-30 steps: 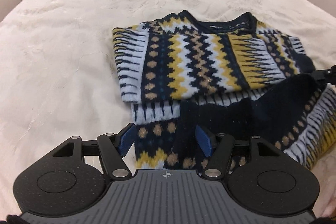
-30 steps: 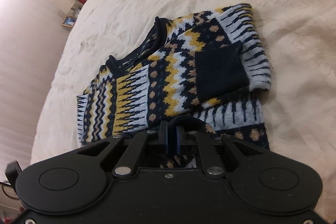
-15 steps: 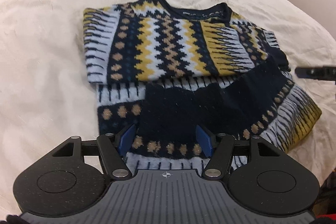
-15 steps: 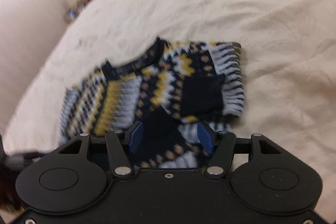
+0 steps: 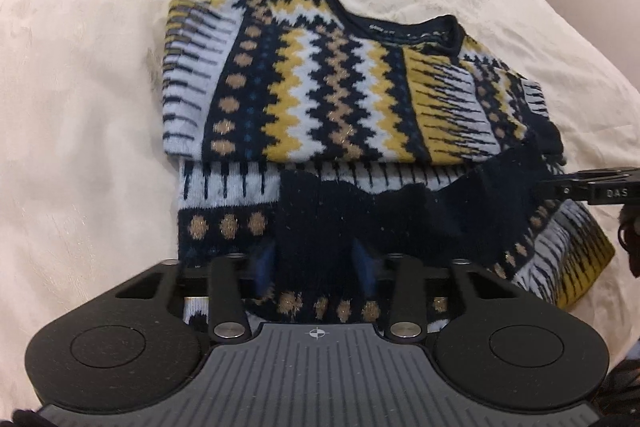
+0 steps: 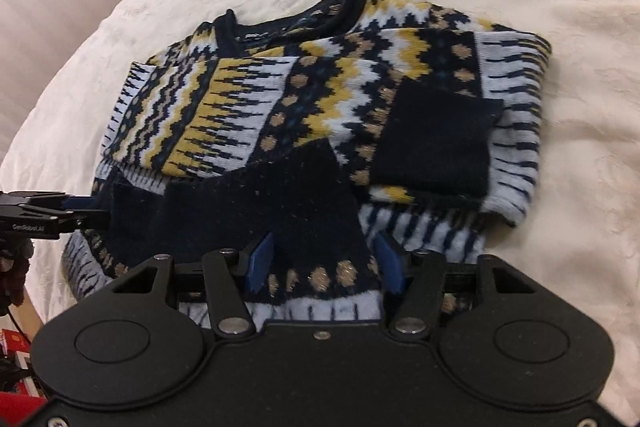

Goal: Fold small clothes

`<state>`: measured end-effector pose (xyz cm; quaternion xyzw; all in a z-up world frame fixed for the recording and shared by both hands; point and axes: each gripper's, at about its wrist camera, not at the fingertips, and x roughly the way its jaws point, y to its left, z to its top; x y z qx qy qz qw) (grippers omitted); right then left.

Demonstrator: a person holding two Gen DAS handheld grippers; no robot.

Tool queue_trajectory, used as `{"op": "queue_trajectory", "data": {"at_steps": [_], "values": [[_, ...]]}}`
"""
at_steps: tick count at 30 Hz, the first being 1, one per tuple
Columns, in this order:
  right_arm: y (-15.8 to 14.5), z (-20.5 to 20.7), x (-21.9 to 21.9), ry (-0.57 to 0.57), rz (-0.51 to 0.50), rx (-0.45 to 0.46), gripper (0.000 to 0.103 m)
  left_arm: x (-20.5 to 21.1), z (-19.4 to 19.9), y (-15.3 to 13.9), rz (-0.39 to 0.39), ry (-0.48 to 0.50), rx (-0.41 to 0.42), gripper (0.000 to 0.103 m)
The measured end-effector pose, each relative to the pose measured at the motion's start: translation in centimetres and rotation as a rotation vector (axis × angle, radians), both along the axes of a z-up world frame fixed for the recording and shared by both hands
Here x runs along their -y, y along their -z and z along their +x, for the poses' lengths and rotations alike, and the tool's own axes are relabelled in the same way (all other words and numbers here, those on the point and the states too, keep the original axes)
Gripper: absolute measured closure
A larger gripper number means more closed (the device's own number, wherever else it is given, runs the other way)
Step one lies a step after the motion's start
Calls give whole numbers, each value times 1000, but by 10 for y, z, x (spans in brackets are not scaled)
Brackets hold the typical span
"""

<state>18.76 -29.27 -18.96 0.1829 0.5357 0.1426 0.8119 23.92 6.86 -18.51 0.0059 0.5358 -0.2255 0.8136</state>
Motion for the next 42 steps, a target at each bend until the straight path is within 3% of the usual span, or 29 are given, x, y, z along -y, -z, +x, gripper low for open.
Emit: {"op": "queue_trajectory", "data": {"at_steps": [1, 2, 4, 8, 14, 19, 23, 26, 33, 39, 42], "values": [[-1, 0, -1, -4, -5, -1, 63, 1, -2, -2, -3, 3, 12, 86], [-2, 0, -2, -5, -8, 1, 75, 2, -4, -4, -5, 9, 28, 93], [-5, -3, -5, -11, -21, 13, 91, 6, -11, -10, 15, 26, 74, 97], [-22, -14, -12, -16, -36, 73, 91, 6, -24, -29, 2, 24, 152, 98], [-71, -30, -8, 35, -40, 214, 91, 2, -28, -76, -34, 0, 292, 98], [-103, -16, 0, 98, -61, 328, 91, 5, -1, -117, -72, -12, 426, 98], [-113, 18, 16, 161, -64, 380, 91, 18, 40, -129, -83, -4, 480, 98], [-104, 51, 23, 188, -75, 375, 91, 29, 74, -117, -59, 10, 478, 98], [-47, 117, 29, 190, -130, 237, 91, 46, 126, -56, 39, 16, 342, 98], [-5, 131, 28, 173, -173, 123, 91, 45, 144, -25, 109, 6, 269, 97], [1, 133, 25, 162, -200, 96, 92, 45, 151, -13, 156, 15, 239, 97]]}}
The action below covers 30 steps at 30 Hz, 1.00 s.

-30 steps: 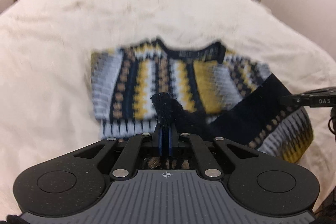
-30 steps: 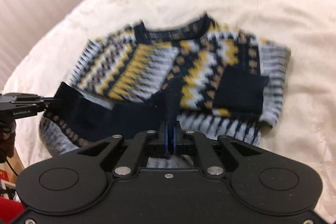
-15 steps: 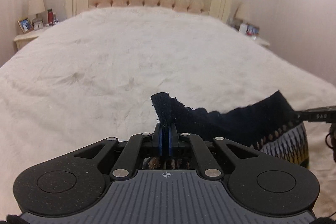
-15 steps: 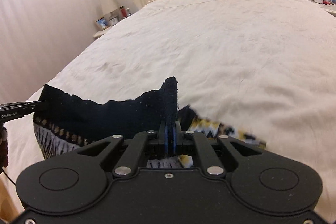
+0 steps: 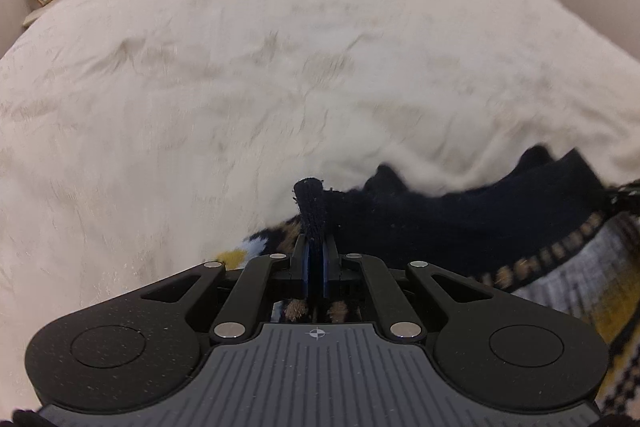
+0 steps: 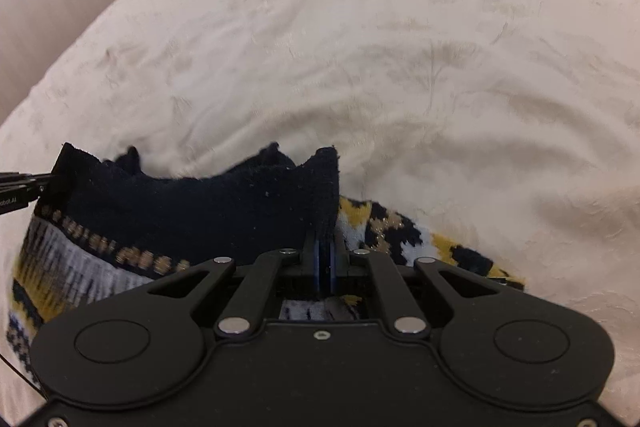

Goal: Fold small clothes

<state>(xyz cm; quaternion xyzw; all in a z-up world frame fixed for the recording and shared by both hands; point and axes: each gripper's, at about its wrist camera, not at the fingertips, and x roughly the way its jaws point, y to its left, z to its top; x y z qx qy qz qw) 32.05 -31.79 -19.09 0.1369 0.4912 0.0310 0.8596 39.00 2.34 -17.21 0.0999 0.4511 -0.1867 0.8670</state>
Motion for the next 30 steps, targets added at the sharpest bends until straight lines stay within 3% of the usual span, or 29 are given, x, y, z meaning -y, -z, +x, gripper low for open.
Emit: {"op": "queue_trajectory", "data": {"at_steps": [3, 5, 7, 9, 12, 13, 14, 16, 20, 23, 30], "values": [[6, 5, -3, -16, -39, -37, 92, -1, 8, 14, 40, -1, -32, 93], [8, 7, -5, -24, -57, -53, 92, -1, 13, 18, 46, -5, -52, 84], [10, 11, -4, -11, -58, -65, 92, -4, 14, 15, 69, -26, -42, 59], [9, 10, -2, 4, -52, -64, 90, -11, 15, 11, 31, -36, -66, 45], [3, 6, 2, 29, -39, -47, 73, -22, 10, -2, -12, -73, -81, 28], [-1, 2, 3, 42, -49, -39, 53, -25, 5, -8, -21, -83, -71, 24], [-6, -3, 4, 52, -49, -24, 39, -27, 0, -13, -26, -91, -66, 22], [-16, -13, 6, 67, -24, 6, 30, -31, -12, -23, -41, -109, -75, 13], [-34, -35, 1, 69, -26, 45, 16, -32, -40, -32, -79, -127, -119, 12], [-41, -49, -10, 58, -23, 44, 6, -24, -62, -31, -62, -124, -147, 8], [-43, -77, -58, -28, -46, 8, 0, -1, -100, -15, 6, -93, -199, 8]]}}
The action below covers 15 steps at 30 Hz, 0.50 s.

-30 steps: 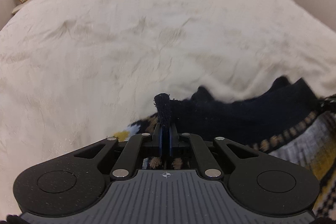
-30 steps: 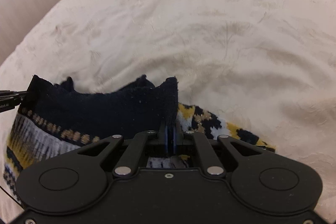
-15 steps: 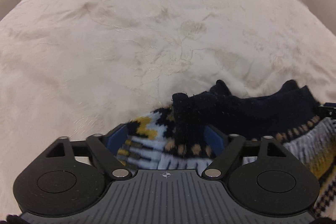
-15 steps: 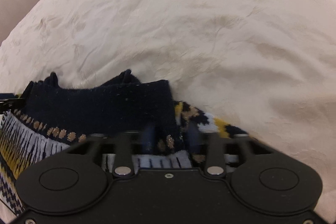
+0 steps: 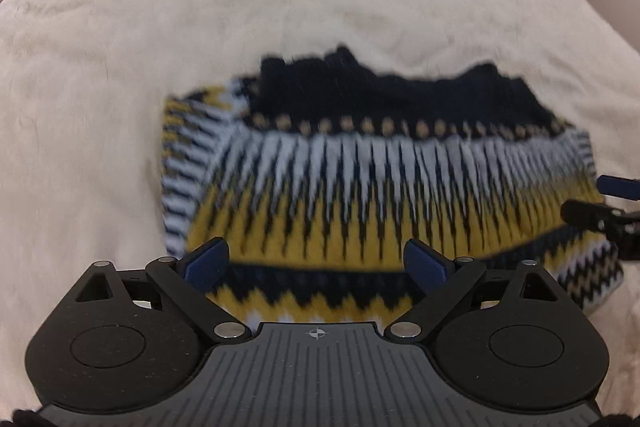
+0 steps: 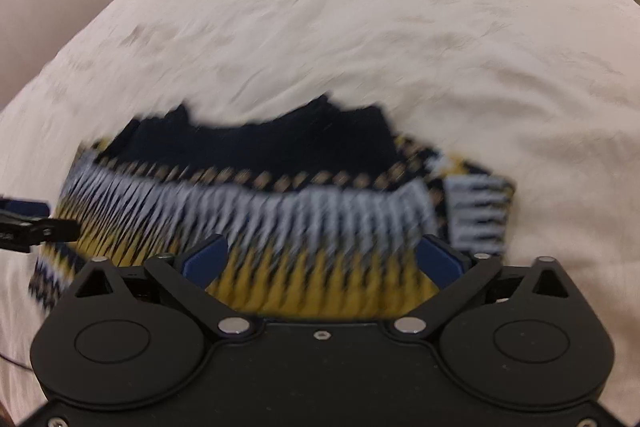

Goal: Fold small clothes

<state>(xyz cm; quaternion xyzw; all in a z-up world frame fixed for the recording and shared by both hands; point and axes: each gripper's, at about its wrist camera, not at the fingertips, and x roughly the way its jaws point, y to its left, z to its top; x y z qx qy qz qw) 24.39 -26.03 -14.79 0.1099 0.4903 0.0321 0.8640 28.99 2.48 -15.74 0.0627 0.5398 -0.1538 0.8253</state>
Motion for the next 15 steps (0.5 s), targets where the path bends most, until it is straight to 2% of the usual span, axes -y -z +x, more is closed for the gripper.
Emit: {"op": "queue_trajectory", "data": {"at_steps": [4, 7, 9, 12, 15], "values": [[6, -11, -24, -69, -24, -29, 0, 5, -7, 12, 69, 3, -11, 8], [18, -16, -30, -97, -78, -81, 0, -2, -5, 21, 98, -16, -31, 8], [30, -19, -25, -79, -108, -131, 0, -8, -1, 26, 106, -29, -51, 8], [43, -26, -7, -37, -142, -177, 1, -17, 3, 33, 127, -42, -69, 0], [51, -32, 12, 14, -152, -218, 0, -29, 8, 40, 90, -85, -107, 0]]}}
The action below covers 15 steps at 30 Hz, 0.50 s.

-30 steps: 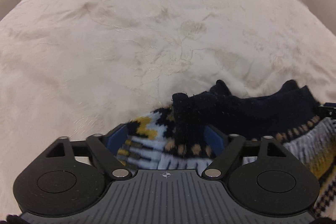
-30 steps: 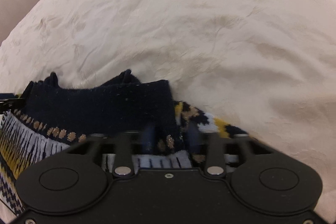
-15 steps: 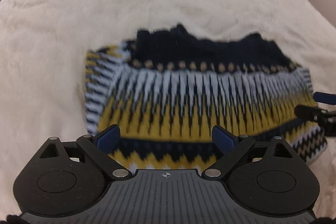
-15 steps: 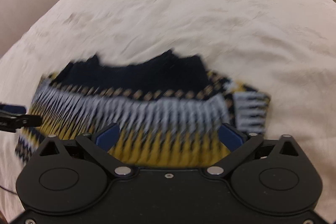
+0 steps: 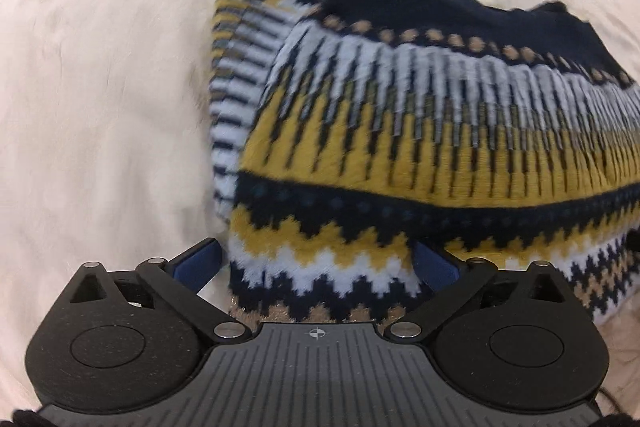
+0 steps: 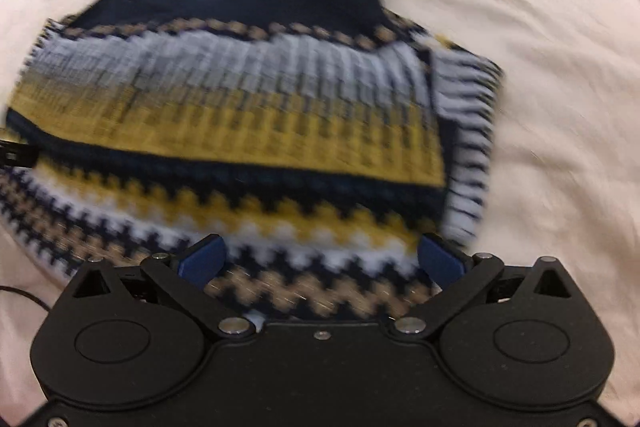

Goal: Fold small clothes

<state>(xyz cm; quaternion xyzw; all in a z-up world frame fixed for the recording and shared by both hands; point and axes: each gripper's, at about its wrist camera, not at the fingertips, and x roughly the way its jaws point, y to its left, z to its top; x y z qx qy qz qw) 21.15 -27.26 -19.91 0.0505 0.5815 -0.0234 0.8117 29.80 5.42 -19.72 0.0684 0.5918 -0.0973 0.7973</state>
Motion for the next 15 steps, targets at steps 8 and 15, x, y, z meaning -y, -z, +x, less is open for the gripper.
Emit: {"op": "queue_trajectory", "data": {"at_steps": [8, 15], "values": [[-9, -25, 50, 206, 197, 69, 0, 7, -10, -51, -130, -54, 36, 1], [-21, -48, 75, 310, 291, 137, 0, 68, 16, -78, -159, 18, 120, 0]]}}
